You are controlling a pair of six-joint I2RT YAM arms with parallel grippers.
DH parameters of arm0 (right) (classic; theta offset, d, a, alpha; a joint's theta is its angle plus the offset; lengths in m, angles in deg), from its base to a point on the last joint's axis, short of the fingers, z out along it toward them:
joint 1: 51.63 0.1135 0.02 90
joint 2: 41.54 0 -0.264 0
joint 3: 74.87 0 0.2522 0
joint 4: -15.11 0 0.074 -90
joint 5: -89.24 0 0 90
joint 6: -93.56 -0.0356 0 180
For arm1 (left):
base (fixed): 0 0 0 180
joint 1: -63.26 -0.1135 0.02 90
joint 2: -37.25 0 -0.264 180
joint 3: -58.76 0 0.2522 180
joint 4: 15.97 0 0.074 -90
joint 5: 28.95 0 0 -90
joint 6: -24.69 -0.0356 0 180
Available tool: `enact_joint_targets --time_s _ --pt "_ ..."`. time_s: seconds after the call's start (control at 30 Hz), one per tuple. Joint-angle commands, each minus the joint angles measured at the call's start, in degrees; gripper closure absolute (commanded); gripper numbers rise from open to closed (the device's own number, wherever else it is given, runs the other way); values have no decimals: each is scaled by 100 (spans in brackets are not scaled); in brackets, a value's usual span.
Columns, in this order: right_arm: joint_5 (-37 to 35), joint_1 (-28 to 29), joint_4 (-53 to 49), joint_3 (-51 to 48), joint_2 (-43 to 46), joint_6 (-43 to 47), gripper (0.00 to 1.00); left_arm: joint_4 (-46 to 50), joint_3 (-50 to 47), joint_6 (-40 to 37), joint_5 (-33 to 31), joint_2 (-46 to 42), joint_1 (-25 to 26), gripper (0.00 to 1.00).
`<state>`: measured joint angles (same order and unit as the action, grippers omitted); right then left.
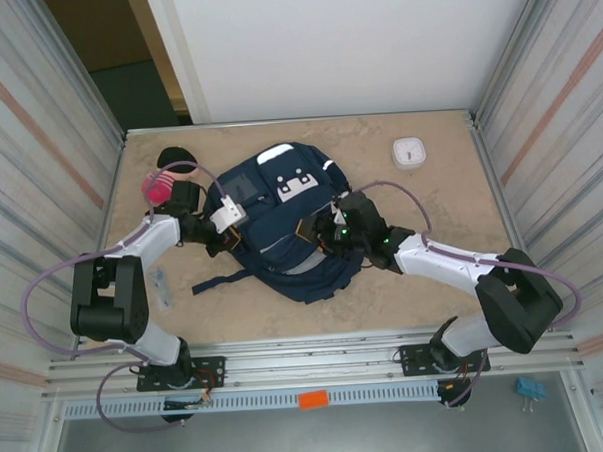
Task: Pack the student bag
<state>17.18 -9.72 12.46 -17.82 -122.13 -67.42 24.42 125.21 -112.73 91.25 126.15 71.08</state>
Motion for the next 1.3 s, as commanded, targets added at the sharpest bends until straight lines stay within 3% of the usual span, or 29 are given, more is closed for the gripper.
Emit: enact_joint_targets --time_s 0.0,0.07,0.2,0.47,0.57,0.7,0.93,1.03,1.17,1.27 --pt "26 188 610 -113 -184 -372 65 298 -58 393 262 -276 179 100" --pt "-75 213 631 -77 -340 -402 76 448 -39 472 234 -322 269 100" --pt "-321 218 1086 -97 -626 -584 84 647 -47 641 261 -473 458 100" --pt "-441 177 1634 5 -939 -681 88 1193 -171 756 287 -773 887 100" --pt "-589 116 1455 -15 -723 -570 89 1059 -332 1069 -243 -896 888 100" --pt "-616 -12 1006 41 -477 -364 89 847 -470 1468 -257 -1214 846 100" --pt "-69 -246 537 332 -51 93 89 -574 -962 2198 -341 -1863 -95 50" --pt "114 -340 76 699 87 331 89 -596 -886 1840 -414 -1706 -280 40" --pt "308 -488 -120 927 157 647 89 -350 -714 991 -423 -1297 -272 35" --pt "369 -557 -115 943 153 650 89 -492 -656 772 -635 -1005 -272 32"
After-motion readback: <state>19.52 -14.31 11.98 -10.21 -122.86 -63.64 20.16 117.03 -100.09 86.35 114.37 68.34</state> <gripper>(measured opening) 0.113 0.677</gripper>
